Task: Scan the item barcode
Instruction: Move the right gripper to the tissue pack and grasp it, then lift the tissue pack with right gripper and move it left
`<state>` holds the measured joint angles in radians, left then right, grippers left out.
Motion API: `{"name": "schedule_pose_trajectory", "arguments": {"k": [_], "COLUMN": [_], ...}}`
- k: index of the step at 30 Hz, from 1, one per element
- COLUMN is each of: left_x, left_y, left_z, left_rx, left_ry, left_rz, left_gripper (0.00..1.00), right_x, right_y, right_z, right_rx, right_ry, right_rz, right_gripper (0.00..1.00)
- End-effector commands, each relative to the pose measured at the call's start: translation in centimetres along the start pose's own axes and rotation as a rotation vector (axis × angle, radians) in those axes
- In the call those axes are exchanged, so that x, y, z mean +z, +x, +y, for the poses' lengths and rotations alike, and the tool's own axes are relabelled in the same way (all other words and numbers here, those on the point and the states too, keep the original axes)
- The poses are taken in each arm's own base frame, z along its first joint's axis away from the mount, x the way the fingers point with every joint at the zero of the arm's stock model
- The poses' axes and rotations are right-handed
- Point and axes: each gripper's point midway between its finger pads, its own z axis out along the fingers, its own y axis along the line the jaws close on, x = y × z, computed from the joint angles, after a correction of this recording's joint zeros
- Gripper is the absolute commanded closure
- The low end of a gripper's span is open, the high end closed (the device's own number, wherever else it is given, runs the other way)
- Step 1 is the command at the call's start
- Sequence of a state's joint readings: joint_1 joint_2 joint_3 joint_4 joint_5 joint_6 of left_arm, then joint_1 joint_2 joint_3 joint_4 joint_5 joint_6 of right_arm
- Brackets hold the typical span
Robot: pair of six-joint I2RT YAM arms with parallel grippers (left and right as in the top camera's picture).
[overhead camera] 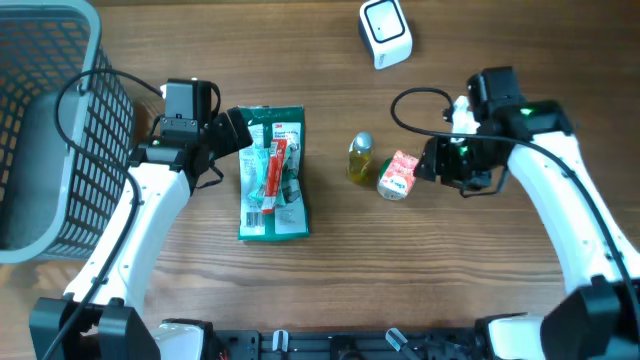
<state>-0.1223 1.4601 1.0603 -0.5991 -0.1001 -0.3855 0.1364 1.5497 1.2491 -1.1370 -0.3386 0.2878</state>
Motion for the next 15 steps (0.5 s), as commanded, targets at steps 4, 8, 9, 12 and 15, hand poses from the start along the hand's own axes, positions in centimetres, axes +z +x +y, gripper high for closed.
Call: {"name": "schedule_pose_trajectory", "arguments": {"k": [4, 8, 9, 12, 15], "left_x": [-0.4, -0.4, -0.4, -0.4, -0.4], "left_y": [-0.6, -0.6, -0.6, -0.6, -0.6], "left_z": [-0.1, -0.1, -0.1, -0.1, -0.1], "left_rx": [0.011, 0.011, 0.011, 0.011, 0.011], "left_ry": [0.001, 0.001, 0.002, 0.002, 0.002], "left_rz": [-0.020, -0.020, -0.020, -0.020, -0.020], "left_gripper": [0.00, 0.00, 0.00, 0.00, 0.00], "right_x": [1.8, 3.7, 4.1, 4.8, 4.7], "right_y": [-0.9, -0.9, -0.8, -0.8, -0.9], "right_z": [0.5, 0.1, 0.2, 0.5, 0.6], "right_rx": [0.040, 0.082, 0.075, 0.052, 0.049], "right_ry": [-0.056, -0.064, -0.065, -0.072, -0.075], "right_rz": [-0.020, -0.037, -0.040, -0.050, -0.056], "right_gripper": [0.53, 0.56, 0.56, 0.64, 0.76]}}
